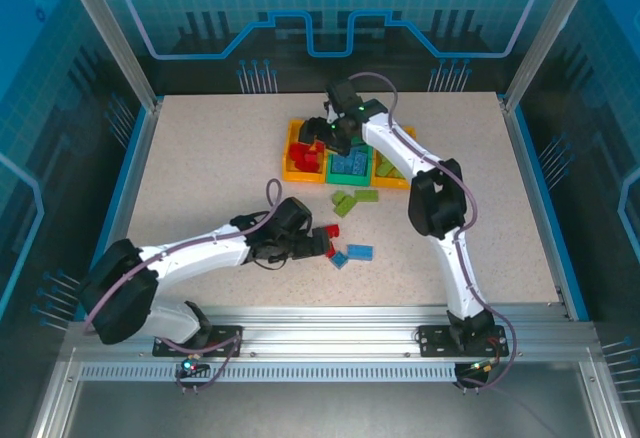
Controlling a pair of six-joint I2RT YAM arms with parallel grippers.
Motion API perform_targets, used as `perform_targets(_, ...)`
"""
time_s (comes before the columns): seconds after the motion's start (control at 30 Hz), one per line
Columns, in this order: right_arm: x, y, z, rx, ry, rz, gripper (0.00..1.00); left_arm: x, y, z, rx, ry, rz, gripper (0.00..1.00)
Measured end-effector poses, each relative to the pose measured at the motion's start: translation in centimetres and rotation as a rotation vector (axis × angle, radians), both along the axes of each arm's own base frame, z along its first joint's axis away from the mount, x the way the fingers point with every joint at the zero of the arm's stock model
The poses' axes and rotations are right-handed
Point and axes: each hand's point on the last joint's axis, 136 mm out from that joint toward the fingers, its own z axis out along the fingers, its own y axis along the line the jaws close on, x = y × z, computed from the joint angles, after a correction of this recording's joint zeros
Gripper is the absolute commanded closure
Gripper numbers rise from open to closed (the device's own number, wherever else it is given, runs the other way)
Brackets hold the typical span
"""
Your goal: Sort the legos into containers by color
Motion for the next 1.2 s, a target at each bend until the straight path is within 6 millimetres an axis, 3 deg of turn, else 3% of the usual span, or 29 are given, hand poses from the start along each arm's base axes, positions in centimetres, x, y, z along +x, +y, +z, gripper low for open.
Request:
perform_targets(0.13,-2.1,-1.2,2.7,0.0,-0.027,0.014,0.15,0.1,-2.0,-0.6,-0.022,0.041,0.002,0.01)
perform_targets(0.27,-3.9,-2.9,5.9,-0.003,-0.085,0.013,0.15,0.0,-2.8,-1.6,-0.025,0.091,0.03,0.05)
perform_targets(0.4,-5.7,-6.3,7.4,-0.023,-0.119,-0.021,0.15,-0.1,-3.5,-2.0,-0.031,0.13,0.059,0.11)
perform_targets(0.57,-7.4,-11.1,5.5,-0.066,-0.086,-0.092,0.14,0.7,-4.5,-2.2,-0.035,0.146,0.086,0.21)
perform_targets(0.7,-9.2,-14.2,3.7,-0.104,-0.045,-0.133,0.14,1.3,-5.2,-2.6,-0.028,0.16,0.099,0.38)
perform_targets(0.9,-11.9,-17.3,4.3,-0.145,-0.081,-0.154,0.13,1.6,-5.4,-4.1,0.003,0.187,0.105,0.61)
perform_targets(1.03,-13.4,-19.9,4.5,-0.16,-0.094,-0.2,0.13,1.5,-5.3,-4.3,0.01,0.194,0.109,0.7)
perform_targets(1.2,-15.6,-21.3,2.5,-0.188,-0.062,-0.213,0.13,1.8,-5.0,-4.0,0.007,0.191,0.117,0.75)
